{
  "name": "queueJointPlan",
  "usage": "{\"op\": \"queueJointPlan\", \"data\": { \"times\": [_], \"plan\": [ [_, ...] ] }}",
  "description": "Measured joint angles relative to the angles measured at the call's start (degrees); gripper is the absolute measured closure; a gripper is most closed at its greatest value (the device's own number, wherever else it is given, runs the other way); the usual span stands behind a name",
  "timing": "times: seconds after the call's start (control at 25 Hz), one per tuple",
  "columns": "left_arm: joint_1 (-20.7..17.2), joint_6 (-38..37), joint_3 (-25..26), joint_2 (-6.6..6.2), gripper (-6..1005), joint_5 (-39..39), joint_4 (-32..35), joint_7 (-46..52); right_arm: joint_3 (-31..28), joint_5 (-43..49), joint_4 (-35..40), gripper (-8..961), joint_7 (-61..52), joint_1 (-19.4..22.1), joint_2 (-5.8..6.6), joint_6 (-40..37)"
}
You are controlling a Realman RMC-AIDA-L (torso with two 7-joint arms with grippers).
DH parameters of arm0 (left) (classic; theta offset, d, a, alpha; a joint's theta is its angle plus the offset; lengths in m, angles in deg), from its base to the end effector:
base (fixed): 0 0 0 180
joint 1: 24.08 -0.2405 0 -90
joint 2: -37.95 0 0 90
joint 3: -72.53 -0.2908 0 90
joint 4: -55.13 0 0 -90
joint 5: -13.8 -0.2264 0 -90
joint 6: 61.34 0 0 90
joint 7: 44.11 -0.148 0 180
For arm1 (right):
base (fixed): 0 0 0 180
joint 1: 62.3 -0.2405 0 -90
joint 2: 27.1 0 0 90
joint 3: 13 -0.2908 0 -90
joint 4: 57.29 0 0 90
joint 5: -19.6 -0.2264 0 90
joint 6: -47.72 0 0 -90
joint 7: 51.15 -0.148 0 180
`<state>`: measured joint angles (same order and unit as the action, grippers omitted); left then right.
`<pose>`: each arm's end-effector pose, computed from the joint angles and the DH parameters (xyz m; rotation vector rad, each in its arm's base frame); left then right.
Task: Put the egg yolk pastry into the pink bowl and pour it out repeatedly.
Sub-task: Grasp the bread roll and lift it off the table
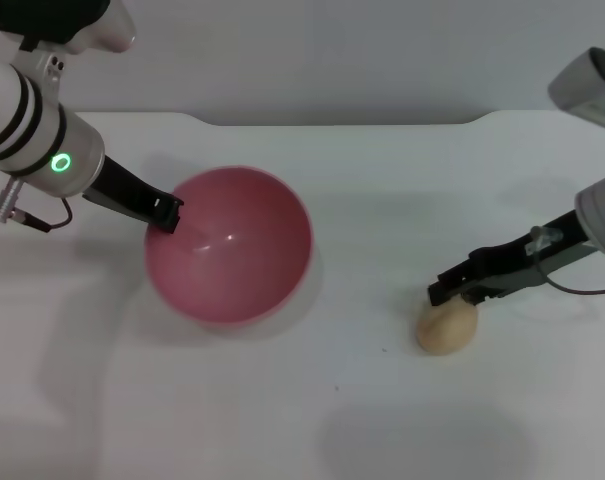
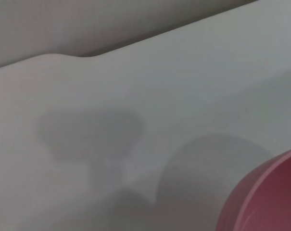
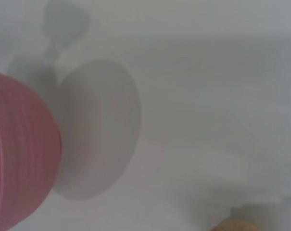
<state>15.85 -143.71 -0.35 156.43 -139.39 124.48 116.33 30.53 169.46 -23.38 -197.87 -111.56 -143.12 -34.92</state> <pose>-0.2084 0.4292 -0.0059 -2.3075 -1.2229 0.3508 0.2666 0.4246 -0.0325 -2.3678 1.7953 -0.1357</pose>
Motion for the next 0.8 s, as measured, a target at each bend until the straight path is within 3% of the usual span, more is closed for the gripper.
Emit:
{"op": "queueJointPlan", "data": {
  "times": [0.32,0.8],
  "plan": [
    [0.4,-0.1,-0.3,0.0,1000,-0.1,0.0,0.0,3.4,0.6,-1.4,429,-0.7,-0.8,0.0,1.3],
    [0.5,0.0,-0.8,0.0,999,-0.1,0.0,0.0,4.5,0.2,-0.7,667,4.4,0.8,0.18,0.6]
  ]
}}
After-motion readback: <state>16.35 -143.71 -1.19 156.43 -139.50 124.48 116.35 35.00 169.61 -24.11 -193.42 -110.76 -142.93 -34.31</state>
